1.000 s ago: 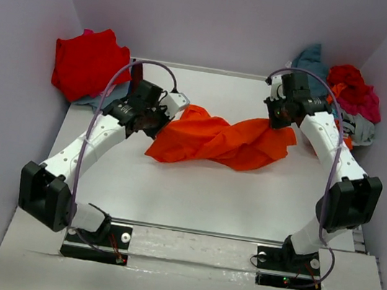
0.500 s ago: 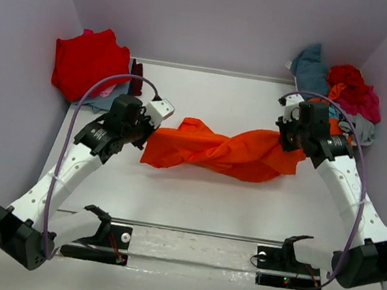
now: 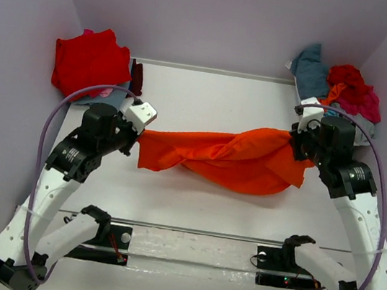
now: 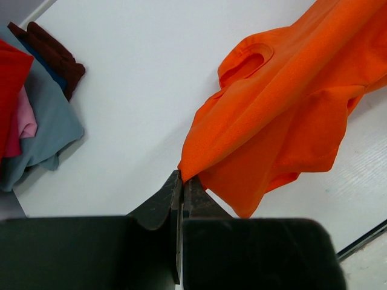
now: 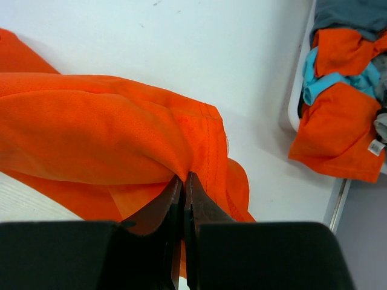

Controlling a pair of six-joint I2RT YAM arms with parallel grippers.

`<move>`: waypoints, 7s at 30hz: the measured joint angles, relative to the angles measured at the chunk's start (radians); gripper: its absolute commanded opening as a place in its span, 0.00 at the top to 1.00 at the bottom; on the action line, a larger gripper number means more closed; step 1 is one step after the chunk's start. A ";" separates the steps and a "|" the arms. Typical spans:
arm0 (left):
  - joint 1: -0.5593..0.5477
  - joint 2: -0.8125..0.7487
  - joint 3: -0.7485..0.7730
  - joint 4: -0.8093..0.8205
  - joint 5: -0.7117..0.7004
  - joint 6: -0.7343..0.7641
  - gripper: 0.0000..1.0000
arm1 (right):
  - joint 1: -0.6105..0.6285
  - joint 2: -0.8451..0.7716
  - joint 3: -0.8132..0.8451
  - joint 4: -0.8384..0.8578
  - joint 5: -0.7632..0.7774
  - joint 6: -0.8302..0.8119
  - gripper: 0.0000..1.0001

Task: Fold and stack the t-shirts
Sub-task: Flatten the tshirt out

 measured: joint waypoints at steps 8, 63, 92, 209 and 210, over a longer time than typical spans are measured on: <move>0.024 -0.108 0.018 -0.034 0.045 0.013 0.94 | 0.000 -0.084 0.003 0.000 -0.004 -0.026 0.93; 0.086 -0.119 0.306 0.026 0.058 0.058 0.94 | 0.000 -0.094 0.047 0.092 -0.174 -0.084 0.93; 0.086 -0.129 0.063 0.218 -0.015 -0.044 0.94 | 0.000 -0.071 0.041 0.134 -0.210 -0.079 0.93; 0.126 0.658 0.033 0.262 -0.056 -0.117 0.45 | 0.000 1.249 0.698 -0.097 -0.249 0.171 0.48; 0.126 0.658 0.033 0.262 -0.056 -0.116 0.45 | 0.000 1.249 0.690 -0.097 -0.251 0.172 0.48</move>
